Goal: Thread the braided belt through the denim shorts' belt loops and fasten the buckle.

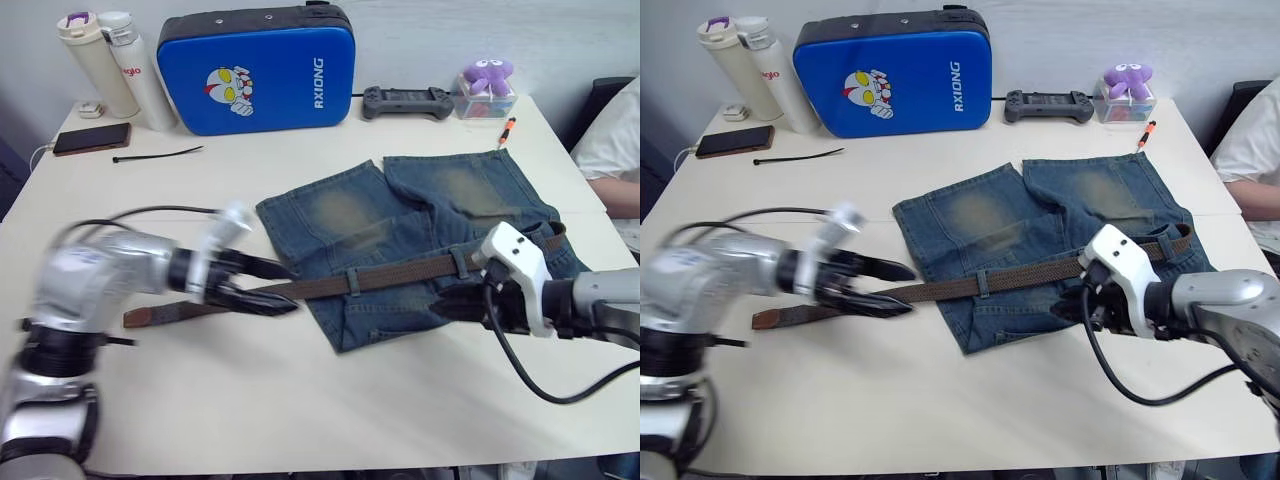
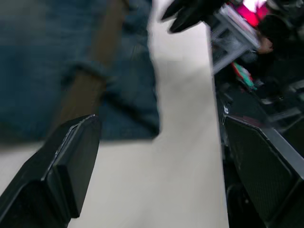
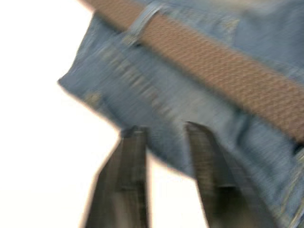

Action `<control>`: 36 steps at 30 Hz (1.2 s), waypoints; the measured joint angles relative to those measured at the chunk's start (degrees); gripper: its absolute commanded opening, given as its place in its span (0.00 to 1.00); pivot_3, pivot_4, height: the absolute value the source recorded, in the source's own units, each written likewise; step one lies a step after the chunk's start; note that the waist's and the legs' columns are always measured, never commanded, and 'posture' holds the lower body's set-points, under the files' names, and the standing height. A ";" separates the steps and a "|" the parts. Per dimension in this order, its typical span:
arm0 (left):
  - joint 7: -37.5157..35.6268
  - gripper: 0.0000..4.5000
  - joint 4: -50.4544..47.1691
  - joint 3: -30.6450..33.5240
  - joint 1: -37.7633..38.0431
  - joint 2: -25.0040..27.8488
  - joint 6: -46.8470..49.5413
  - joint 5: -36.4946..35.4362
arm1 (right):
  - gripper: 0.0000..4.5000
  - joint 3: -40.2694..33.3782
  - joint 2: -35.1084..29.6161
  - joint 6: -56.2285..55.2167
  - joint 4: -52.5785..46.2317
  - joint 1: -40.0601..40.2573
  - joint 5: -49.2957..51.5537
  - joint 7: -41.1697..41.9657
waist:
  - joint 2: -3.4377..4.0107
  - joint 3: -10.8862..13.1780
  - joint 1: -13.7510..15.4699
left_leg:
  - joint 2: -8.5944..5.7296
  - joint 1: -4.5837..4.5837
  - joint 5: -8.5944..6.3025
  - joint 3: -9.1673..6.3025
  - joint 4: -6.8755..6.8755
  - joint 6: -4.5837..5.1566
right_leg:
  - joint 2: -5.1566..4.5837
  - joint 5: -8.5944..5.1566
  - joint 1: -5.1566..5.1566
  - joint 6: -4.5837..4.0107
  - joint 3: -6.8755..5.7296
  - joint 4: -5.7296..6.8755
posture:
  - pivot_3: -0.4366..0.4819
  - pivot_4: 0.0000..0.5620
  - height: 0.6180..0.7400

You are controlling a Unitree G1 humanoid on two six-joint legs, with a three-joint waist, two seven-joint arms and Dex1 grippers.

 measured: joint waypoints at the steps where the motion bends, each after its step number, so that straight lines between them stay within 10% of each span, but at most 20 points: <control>1: 0.97 1.00 -0.14 -2.12 -1.08 -1.74 -1.66 1.97 | 0.77 -2.62 -1.52 0.88 -0.61 1.42 0.75 0.56 | 0.00 0.00 -0.06 | 0.00 0.01 0.00 0.02 0.04 0.00 | 0.01 0.00 0.00 0.01 0.02 0.02 | 0.48 0.27 1.00; 3: 2.19 1.00 0.14 -4.81 -2.59 -4.31 -5.16 5.10 | 0.99 -6.41 -3.23 2.30 -1.29 3.00 1.75 1.30 | 0.01 -0.01 -0.09 | 0.02 0.08 0.00 0.03 0.05 -0.01 | 0.04 0.00 0.02 0.00 0.02 0.05 | 0.48 0.27 1.00; 11: 8.67 1.00 14.24 -21.14 -4.83 -19.53 -23.00 23.68 | 0.99 -20.61 -6.42 11.69 -6.00 8.99 3.46 -0.33 | 0.05 -0.03 1.32 | 0.01 0.14 0.02 0.06 0.22 0.01 | 0.06 0.01 0.14 0.01 0.05 0.09 | 0.48 0.27 1.00; 15: 7.05 0.72 19.52 -24.33 -4.90 -20.11 -28.21 28.95 | 1.00 -28.28 -6.42 13.54 -7.80 14.79 3.60 0.00 | 0.05 -0.03 1.62 | 0.01 0.15 0.03 0.04 0.25 0.03 | 0.06 0.01 0.15 0.01 0.02 0.06 | 0.48 0.27 1.00; 23: 1.50 0.04 20.30 -24.23 -5.29 -16.03 -32.56 32.50 | 1.00 -34.22 -6.41 13.59 -8.95 19.05 3.44 0.46 | 0.07 -0.05 1.18 | 0.03 0.49 -0.12 0.02 0.25 0.28 | 0.08 0.01 0.51 0.01 0.01 0.04 | 0.48 0.27 1.00; 36: -10.09 0.01 12.30 -10.38 5.25 8.20 -27.16 27.41 | 1.00 -18.14 -6.99 -0.54 -4.08 14.26 1.98 1.02 | 0.08 -0.06 -1.50 | 0.12 1.12 -0.11 0.01 -0.05 0.23 | 0.10 -0.07 0.94 -0.12 0.01 0.02 | 0.48 0.27 1.00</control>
